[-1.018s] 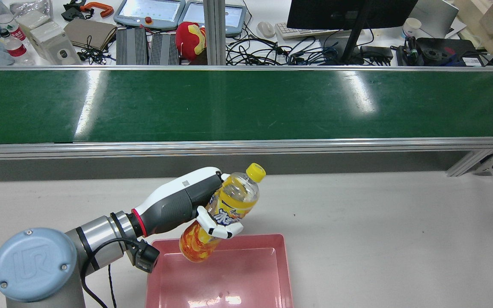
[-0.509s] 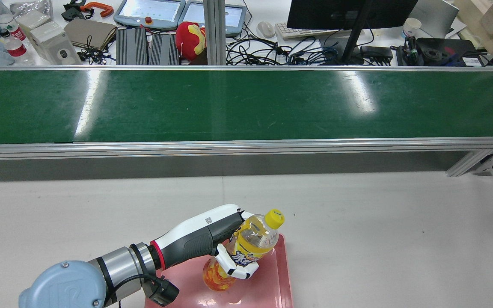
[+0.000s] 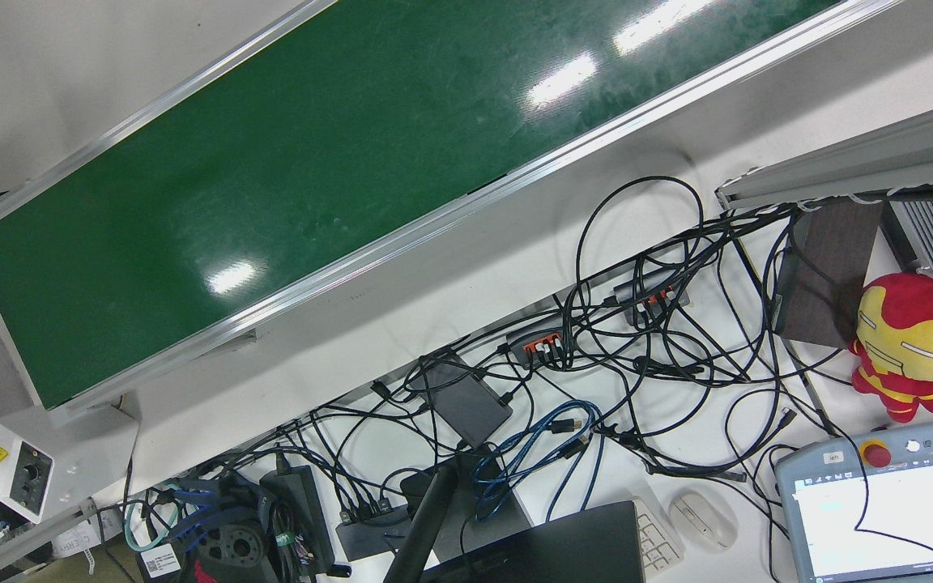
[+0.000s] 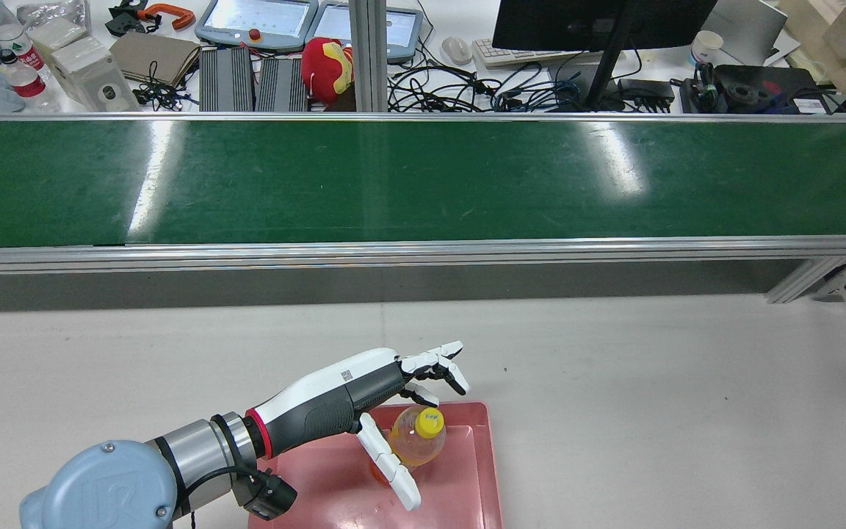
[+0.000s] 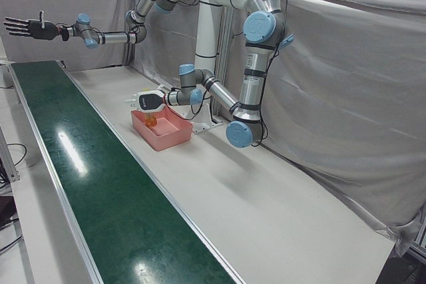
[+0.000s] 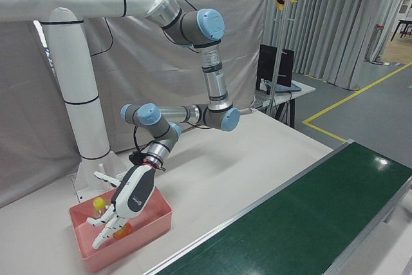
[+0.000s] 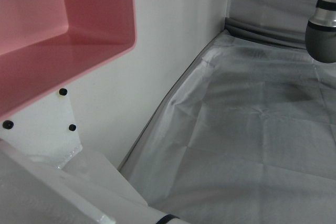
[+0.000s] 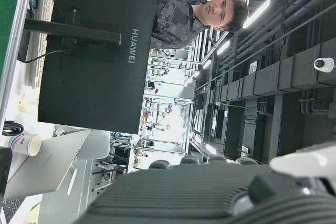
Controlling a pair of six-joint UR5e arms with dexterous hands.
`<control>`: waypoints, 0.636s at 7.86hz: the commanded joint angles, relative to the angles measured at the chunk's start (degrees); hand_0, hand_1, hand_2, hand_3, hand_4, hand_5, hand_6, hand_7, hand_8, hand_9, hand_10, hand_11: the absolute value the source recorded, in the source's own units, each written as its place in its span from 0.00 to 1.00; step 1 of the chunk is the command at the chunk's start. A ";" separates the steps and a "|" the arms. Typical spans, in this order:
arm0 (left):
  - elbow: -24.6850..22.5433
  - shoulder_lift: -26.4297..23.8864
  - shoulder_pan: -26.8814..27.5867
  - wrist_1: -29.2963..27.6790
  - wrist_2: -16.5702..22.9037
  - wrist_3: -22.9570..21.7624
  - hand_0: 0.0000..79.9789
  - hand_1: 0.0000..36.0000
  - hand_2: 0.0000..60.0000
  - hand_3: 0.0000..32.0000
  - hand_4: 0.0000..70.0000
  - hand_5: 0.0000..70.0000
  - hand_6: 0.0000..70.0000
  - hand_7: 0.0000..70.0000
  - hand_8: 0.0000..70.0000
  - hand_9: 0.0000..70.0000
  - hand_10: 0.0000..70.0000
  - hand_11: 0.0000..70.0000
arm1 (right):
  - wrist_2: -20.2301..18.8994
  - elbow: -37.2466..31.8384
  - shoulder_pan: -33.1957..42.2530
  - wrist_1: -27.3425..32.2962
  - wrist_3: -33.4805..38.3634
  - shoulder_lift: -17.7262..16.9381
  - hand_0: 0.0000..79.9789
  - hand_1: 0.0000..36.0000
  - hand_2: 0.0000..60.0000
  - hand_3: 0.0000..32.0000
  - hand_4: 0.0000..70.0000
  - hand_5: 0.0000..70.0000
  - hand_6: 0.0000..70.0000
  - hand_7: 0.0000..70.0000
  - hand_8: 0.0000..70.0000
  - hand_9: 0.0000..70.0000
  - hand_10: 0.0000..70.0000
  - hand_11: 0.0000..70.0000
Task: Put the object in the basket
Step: 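Open the left hand to drop the bottle into the basket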
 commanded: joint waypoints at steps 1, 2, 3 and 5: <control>-0.48 2.99 -1.08 -2.22 0.01 -0.15 0.44 0.00 0.00 0.00 0.01 0.22 0.00 0.00 0.09 0.12 0.12 0.18 | 0.00 0.09 0.00 0.00 0.00 0.00 0.00 0.00 0.00 0.00 0.00 0.00 0.00 0.00 0.00 0.00 0.00 0.00; -0.57 3.00 -1.17 -2.58 0.01 -0.15 0.00 0.00 0.00 0.03 0.00 0.14 0.00 0.00 0.06 0.08 0.08 0.10 | 0.00 0.09 0.00 0.00 0.00 0.00 0.00 0.00 0.00 0.00 0.00 0.00 0.00 0.00 0.00 0.00 0.00 0.00; -1.71 3.00 -1.87 -2.67 0.01 -0.15 0.00 0.00 0.00 0.05 0.00 0.11 0.00 0.00 0.04 0.06 0.05 0.06 | 0.00 0.09 0.00 0.00 0.00 0.00 0.00 0.00 0.00 0.00 0.00 0.00 0.00 0.00 0.00 0.00 0.00 0.00; -6.35 3.26 -4.41 0.04 0.19 -0.15 0.00 0.00 0.00 0.06 0.00 0.08 0.00 0.00 0.01 0.02 0.01 0.00 | 0.00 0.09 0.00 0.00 0.00 0.00 0.00 0.00 0.00 0.00 0.00 0.00 0.00 0.00 0.00 0.00 0.00 0.00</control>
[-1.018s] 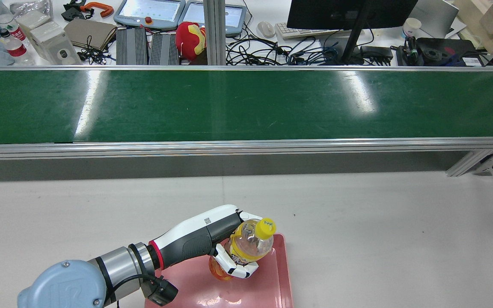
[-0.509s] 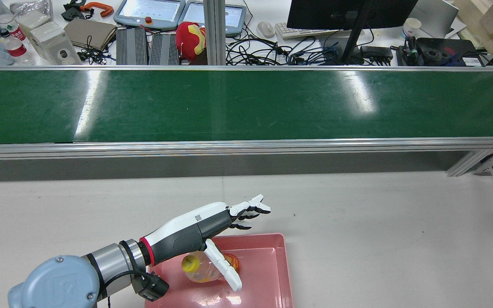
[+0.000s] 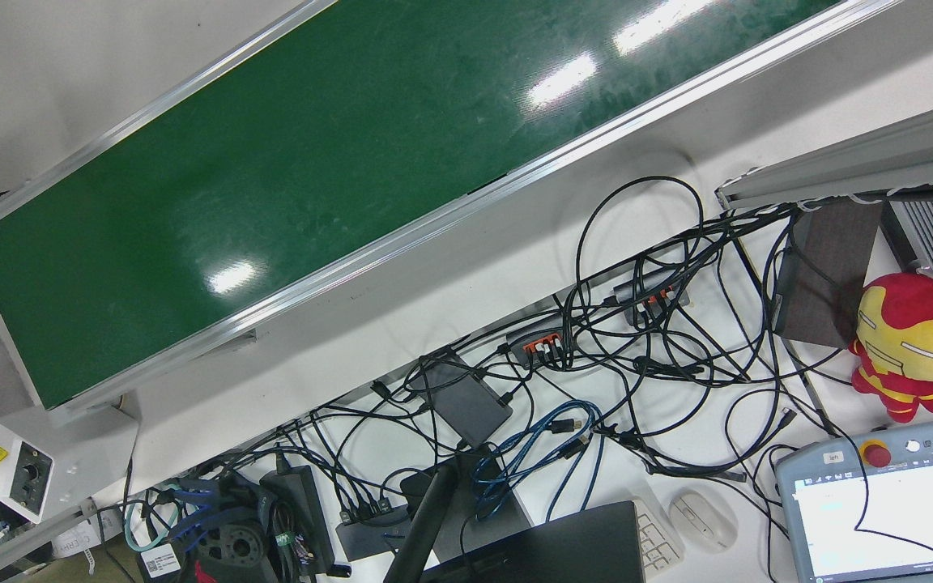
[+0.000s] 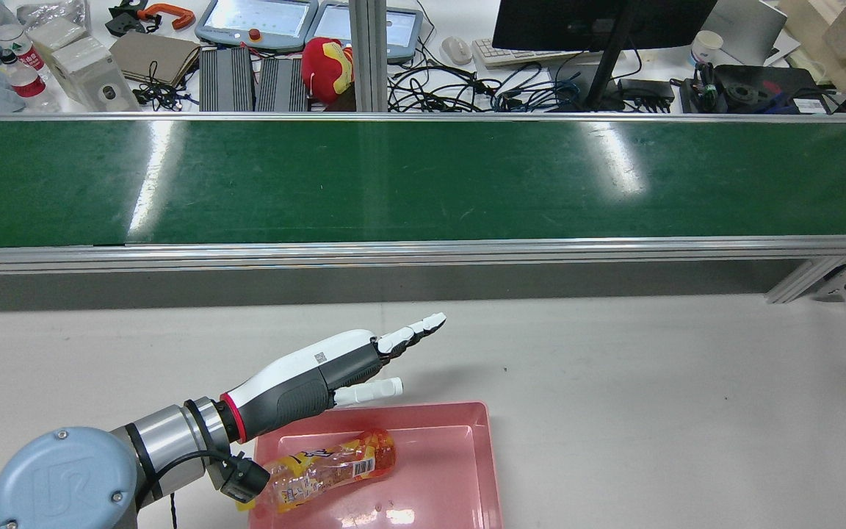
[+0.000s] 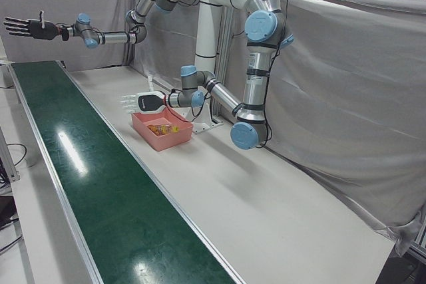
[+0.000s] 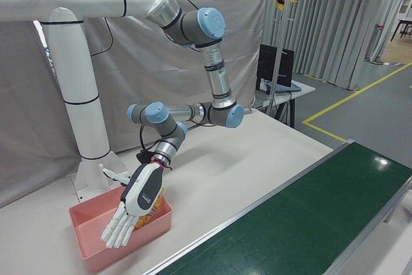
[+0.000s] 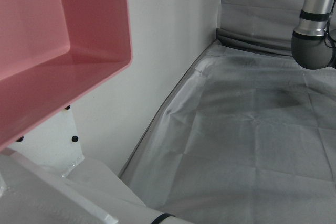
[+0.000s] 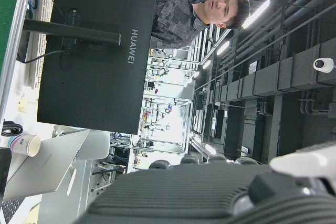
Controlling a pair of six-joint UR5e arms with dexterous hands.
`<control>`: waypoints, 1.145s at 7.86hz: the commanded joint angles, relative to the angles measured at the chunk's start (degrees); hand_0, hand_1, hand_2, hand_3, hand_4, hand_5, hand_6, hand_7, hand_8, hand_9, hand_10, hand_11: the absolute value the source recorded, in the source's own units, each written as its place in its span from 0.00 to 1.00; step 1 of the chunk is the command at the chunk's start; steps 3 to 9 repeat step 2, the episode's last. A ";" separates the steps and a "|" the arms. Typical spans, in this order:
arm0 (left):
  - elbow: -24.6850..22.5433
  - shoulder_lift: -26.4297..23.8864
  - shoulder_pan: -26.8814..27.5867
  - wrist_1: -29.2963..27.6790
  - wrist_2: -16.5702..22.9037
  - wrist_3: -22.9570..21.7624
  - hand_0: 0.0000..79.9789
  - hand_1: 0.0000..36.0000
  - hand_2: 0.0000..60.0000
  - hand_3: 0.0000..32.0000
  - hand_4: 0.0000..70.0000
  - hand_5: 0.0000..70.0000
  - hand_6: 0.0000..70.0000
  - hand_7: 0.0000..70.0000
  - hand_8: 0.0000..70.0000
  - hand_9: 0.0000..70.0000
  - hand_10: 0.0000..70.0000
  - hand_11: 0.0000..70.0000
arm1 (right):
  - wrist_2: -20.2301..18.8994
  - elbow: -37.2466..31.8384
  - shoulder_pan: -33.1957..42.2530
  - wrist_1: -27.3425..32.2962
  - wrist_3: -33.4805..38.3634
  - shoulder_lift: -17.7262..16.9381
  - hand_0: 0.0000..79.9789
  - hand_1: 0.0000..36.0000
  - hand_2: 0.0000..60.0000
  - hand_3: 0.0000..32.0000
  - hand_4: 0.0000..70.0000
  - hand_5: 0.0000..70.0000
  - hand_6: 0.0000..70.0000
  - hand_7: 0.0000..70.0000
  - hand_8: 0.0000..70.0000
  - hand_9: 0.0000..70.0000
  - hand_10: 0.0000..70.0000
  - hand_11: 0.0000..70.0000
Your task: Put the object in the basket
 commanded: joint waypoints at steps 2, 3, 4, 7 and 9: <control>-6.16 0.29 -4.04 3.50 0.32 -0.18 0.00 0.00 0.00 0.05 0.00 0.09 0.00 0.00 0.00 0.02 0.01 0.01 | 0.00 0.01 0.00 0.00 0.00 0.00 0.00 0.00 0.00 0.00 0.00 0.00 0.00 0.00 0.00 0.00 0.00 0.00; -6.16 0.29 -4.04 3.50 0.32 -0.18 0.00 0.00 0.00 0.05 0.00 0.09 0.00 0.00 0.00 0.02 0.01 0.01 | 0.00 0.01 0.00 0.00 0.00 0.00 0.00 0.00 0.00 0.00 0.00 0.00 0.00 0.00 0.00 0.00 0.00 0.00; -6.16 0.29 -4.04 3.50 0.32 -0.18 0.00 0.00 0.00 0.05 0.00 0.09 0.00 0.00 0.00 0.02 0.01 0.01 | 0.00 0.01 0.00 0.00 0.00 0.00 0.00 0.00 0.00 0.00 0.00 0.00 0.00 0.00 0.00 0.00 0.00 0.00; -6.16 0.29 -4.04 3.50 0.32 -0.18 0.00 0.00 0.00 0.05 0.00 0.09 0.00 0.00 0.00 0.02 0.01 0.01 | 0.00 0.01 0.00 0.00 0.00 0.00 0.00 0.00 0.00 0.00 0.00 0.00 0.00 0.00 0.00 0.00 0.00 0.00; -6.16 0.29 -4.04 3.50 0.32 -0.18 0.00 0.00 0.00 0.05 0.00 0.09 0.00 0.00 0.00 0.02 0.01 0.01 | 0.00 0.01 0.00 0.00 0.00 0.00 0.00 0.00 0.00 0.00 0.00 0.00 0.00 0.00 0.00 0.00 0.00 0.00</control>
